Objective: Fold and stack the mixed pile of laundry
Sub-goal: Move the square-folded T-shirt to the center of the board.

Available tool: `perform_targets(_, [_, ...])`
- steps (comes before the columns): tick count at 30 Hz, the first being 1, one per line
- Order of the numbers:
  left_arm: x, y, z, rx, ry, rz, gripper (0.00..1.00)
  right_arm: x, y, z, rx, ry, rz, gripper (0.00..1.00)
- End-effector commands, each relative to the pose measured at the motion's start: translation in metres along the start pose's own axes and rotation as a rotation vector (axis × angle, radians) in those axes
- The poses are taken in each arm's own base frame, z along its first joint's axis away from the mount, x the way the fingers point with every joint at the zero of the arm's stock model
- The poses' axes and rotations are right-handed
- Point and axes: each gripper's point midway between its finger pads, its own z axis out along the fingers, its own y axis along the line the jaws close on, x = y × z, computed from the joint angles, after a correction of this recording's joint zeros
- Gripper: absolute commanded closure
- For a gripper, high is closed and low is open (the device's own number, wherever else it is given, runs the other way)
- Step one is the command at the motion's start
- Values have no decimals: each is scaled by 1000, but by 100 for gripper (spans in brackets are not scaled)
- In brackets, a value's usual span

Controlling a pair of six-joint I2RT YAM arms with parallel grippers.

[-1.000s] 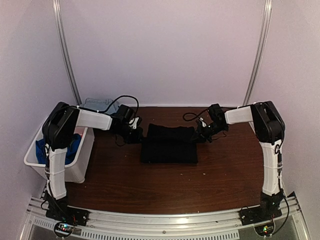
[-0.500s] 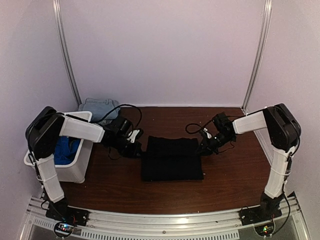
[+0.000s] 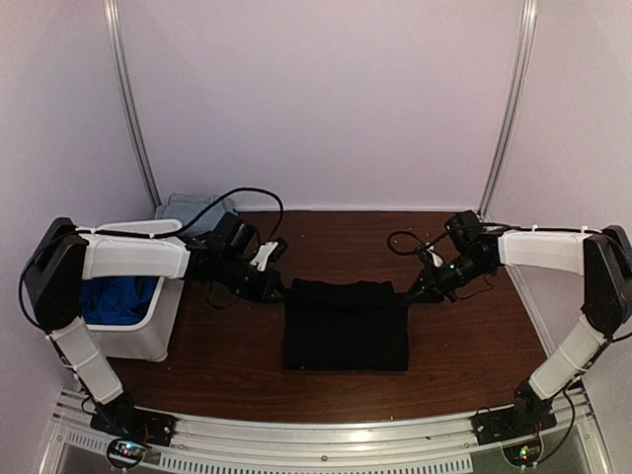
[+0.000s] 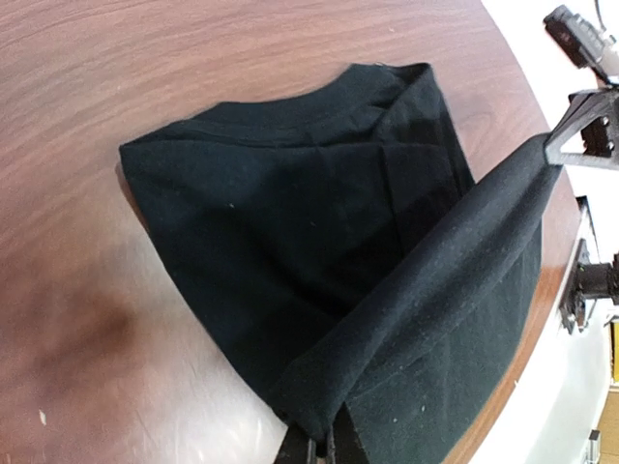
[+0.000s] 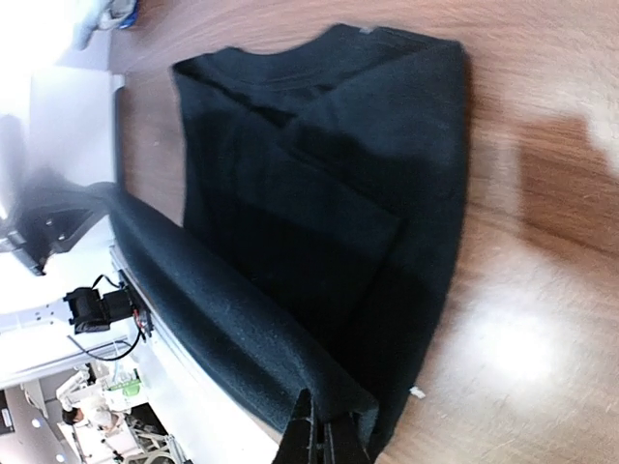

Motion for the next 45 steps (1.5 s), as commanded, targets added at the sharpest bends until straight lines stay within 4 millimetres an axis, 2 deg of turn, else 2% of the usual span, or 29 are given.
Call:
perform_targets(1, [-17,19,23,-63,-6,-1,100,-23,-36,18,83,-23,42,100])
perform_targets(3, [-13,30,39,-84,19,-25,100,-37,-40,31,64,-33,44,100])
perform_targets(6, [-2,45,53,-118,47,-52,100,-49,-45,46,46,-30,51,100])
perform_targets(10, [8,60,52,-150,60,-79,100,-45,-50,55,45,7,57,100])
perform_targets(11, [7,59,50,-150,60,-68,96,-41,-50,53,48,15,58,99])
perform_targets(13, [0,53,41,-150,44,-37,78,-33,-51,48,64,30,48,94])
perform_targets(16, [-26,37,13,-148,-33,62,50,-34,-43,20,103,13,13,62])
perform_targets(19, [-56,16,-18,-147,-142,219,34,-62,-24,-16,89,-91,-37,30])
perform_targets(20, [-64,10,-24,-145,-167,280,31,-78,-13,-27,73,-133,-68,22])
perform_targets(21, [-69,4,-28,-134,-181,341,29,-89,-6,-33,63,-153,-92,19])
perform_targets(23, [-76,-9,-27,-116,-207,484,19,-107,4,-32,39,-153,-135,22])
perform_targets(24, [-79,-16,-24,-116,-217,563,18,-116,6,-26,18,-148,-136,26])
perform_targets(26, [-84,-30,-14,-103,-225,711,18,-130,19,-14,-50,-140,-155,34])
perform_targets(28, [-89,-43,1,-64,-209,769,18,-140,29,2,-96,-128,-176,38])
perform_targets(31, [-84,-57,27,-33,-178,829,19,-140,41,36,-144,-66,-203,43])
perform_targets(34, [-65,-65,56,-44,-114,907,19,-129,45,72,-175,14,-216,47])
perform_targets(37, [-44,-66,73,-40,-72,947,20,-116,35,97,-153,70,-216,53])
perform_targets(42, [2,-59,79,-106,7,1047,21,-91,16,123,-119,129,-204,57])
perform_targets(44, [21,-61,78,-137,14,1088,20,-77,11,129,-88,159,-215,57])
perform_targets(45, [36,-56,78,-167,37,1105,20,-67,8,131,-74,181,-216,57])
